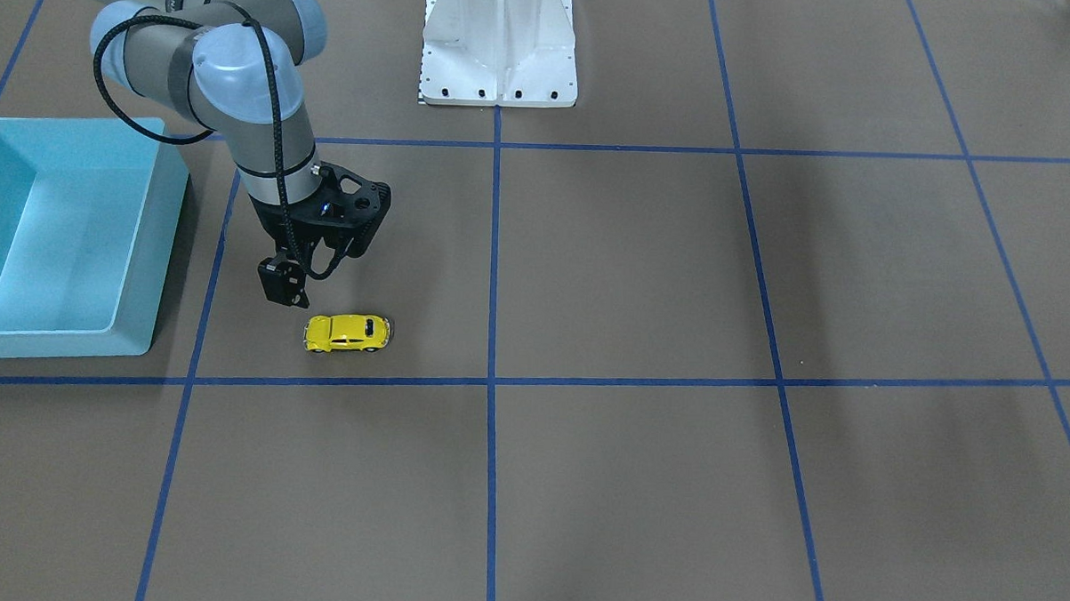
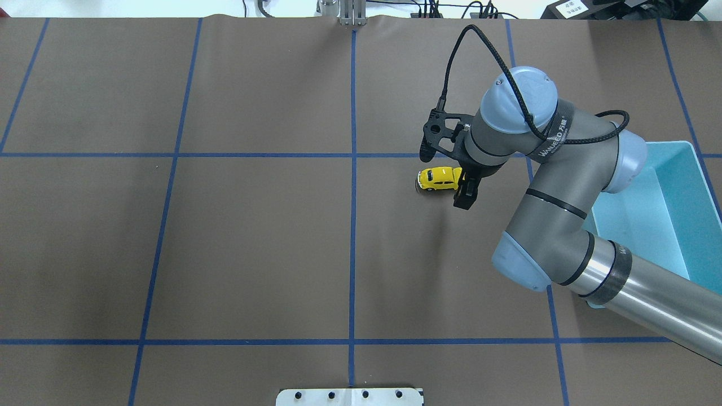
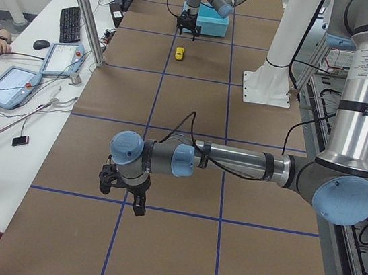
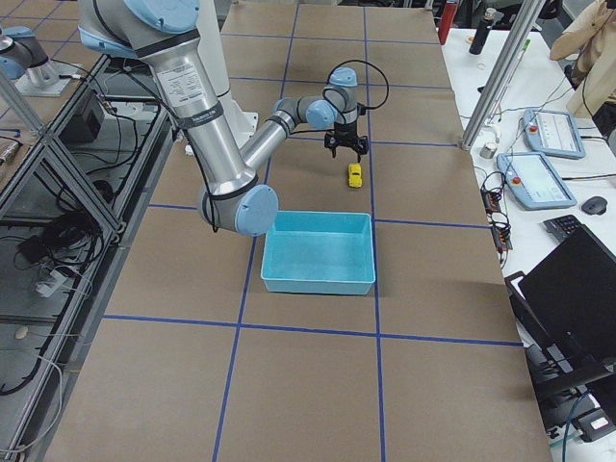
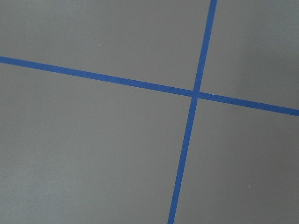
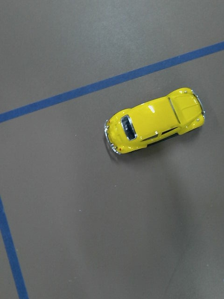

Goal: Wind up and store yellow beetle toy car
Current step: 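Lower the right gripper and close it around the yellow car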

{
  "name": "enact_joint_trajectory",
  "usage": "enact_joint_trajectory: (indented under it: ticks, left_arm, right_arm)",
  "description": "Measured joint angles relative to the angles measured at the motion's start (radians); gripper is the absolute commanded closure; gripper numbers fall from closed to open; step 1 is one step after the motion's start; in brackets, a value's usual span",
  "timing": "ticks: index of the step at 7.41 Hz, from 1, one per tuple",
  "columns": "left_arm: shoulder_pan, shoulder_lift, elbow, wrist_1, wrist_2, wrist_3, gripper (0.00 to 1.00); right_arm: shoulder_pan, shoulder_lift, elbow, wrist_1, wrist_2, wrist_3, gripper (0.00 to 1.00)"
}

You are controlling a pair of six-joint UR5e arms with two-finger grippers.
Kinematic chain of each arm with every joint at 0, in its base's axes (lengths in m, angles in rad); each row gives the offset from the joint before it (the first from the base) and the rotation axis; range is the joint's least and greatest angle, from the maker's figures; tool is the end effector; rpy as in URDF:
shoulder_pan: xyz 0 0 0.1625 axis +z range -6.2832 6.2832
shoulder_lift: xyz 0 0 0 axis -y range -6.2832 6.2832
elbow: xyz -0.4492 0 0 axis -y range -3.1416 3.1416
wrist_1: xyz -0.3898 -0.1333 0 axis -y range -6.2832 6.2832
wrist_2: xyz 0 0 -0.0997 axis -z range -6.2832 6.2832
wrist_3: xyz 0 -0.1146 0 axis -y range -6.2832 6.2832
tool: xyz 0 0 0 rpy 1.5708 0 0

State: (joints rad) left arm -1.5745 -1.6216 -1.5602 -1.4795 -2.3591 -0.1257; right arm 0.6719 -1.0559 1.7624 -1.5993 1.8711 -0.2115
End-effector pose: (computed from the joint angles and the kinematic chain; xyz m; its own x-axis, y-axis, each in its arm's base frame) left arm -0.0539 -0.5075 0.6812 0.6989 -0.1637 -0.6962 0.0920 0.9859 -0.1395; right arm -0.4578 -0.4911 0.3231 0.3114 -0.9457 0.0936 0.6903 0.2928 0.6616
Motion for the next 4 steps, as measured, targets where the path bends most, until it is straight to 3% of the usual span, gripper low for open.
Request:
enact_joint_trajectory:
  ticks: [2, 4]
  left_arm:
    - [0.001, 0.005, 0.001, -0.013, 0.000, 0.002, 0.00]
    - [0.001, 0.017, 0.002, -0.016, 0.000, 0.004, 0.00]
  right_arm:
    - [0.002, 0.000, -0.091, 0.114, -0.003, -0.015, 0.00]
    - [0.020, 0.002, -0.194, 0.229, 0.084, -0.002, 0.00]
